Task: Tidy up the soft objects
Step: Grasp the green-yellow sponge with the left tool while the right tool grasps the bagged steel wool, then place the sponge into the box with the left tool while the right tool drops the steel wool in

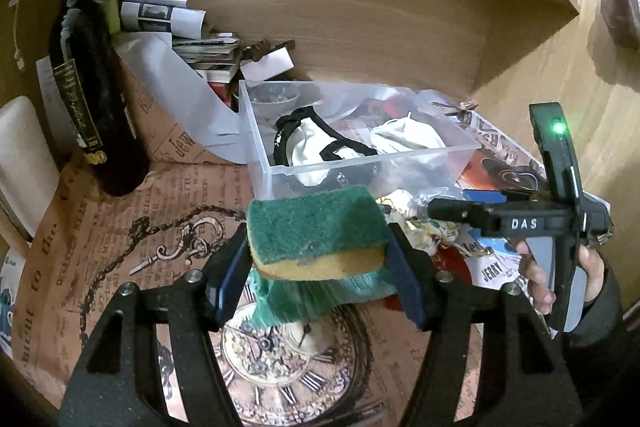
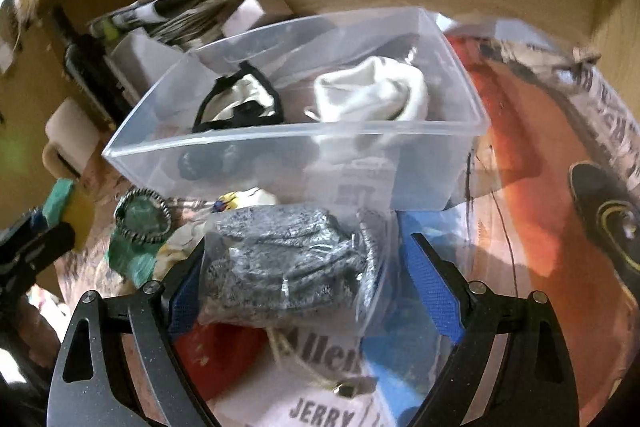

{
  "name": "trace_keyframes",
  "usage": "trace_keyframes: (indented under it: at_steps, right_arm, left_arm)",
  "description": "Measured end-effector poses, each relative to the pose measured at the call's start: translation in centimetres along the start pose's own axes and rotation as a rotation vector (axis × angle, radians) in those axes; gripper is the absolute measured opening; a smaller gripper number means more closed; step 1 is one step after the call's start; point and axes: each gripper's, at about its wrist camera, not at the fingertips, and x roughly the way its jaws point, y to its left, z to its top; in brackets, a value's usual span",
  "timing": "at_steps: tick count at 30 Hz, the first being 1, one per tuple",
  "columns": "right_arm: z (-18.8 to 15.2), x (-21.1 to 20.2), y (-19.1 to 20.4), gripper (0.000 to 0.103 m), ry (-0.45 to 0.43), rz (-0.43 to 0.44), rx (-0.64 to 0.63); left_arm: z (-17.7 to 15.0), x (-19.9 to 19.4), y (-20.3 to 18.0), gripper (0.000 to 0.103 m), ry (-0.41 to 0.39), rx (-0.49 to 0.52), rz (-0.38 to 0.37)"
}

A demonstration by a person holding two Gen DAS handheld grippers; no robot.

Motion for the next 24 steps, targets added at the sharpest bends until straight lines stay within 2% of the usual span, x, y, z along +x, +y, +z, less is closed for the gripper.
trace_keyframes:
  at_steps: [2, 8, 16, 24]
  right_arm:
    - [-0.1, 0.2, -0.5, 0.073, 0.010, 0.003, 0.020]
    - [-0.7, -1.0, -0.3, 0.052, -0.031, -0.041, -0.010]
    - [-1.1, -5.4, 1.4, 0.050, -0.144, -0.064, -0.078]
    - [1.9, -9.3, 3.4, 0.051, -0.318, -0.040, -0.115]
  left_arm:
    - [0.1, 0.1, -0.1, 0.065, -0.003, 0.006, 0.004]
    - [1.3, 0.4, -0.3, 0.065, -0.024, 0.022, 0.009]
    - [4.1, 0.7, -0.4, 0.065, -0.084, 0.026, 0.032]
    - [7.6, 2.0, -0.2, 0.065, -0.109, 0.019, 0.041]
